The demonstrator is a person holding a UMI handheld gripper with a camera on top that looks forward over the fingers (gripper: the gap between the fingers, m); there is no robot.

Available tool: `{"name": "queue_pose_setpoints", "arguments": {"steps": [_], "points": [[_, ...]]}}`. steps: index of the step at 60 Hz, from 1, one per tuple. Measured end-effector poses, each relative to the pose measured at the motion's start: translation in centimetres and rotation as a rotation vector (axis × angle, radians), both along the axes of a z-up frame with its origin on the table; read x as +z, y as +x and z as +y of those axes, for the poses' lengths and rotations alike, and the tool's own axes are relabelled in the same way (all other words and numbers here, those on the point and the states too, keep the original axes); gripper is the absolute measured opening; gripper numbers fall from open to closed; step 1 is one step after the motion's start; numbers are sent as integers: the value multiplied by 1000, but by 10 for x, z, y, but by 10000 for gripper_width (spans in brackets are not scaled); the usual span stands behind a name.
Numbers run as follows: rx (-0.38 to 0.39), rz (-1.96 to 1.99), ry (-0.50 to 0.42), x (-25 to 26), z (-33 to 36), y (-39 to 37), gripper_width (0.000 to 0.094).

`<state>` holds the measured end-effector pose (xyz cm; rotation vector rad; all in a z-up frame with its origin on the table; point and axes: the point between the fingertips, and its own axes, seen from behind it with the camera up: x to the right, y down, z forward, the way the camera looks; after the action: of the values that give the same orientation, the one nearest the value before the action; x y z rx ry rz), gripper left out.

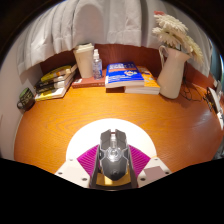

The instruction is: Arrange mouse

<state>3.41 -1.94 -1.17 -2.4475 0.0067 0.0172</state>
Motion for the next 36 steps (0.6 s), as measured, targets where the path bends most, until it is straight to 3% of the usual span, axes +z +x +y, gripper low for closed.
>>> {"name": "queue_pose_setpoints", "arguments": {"steps": [3,8,10,36], "points": [[0,-6,-6,0,0,1,538],[-10,-41,16,14,-1,10,791],[-9,-43,30,23,-1,11,832],[68,-14,288,204,-70,5,848]]}}
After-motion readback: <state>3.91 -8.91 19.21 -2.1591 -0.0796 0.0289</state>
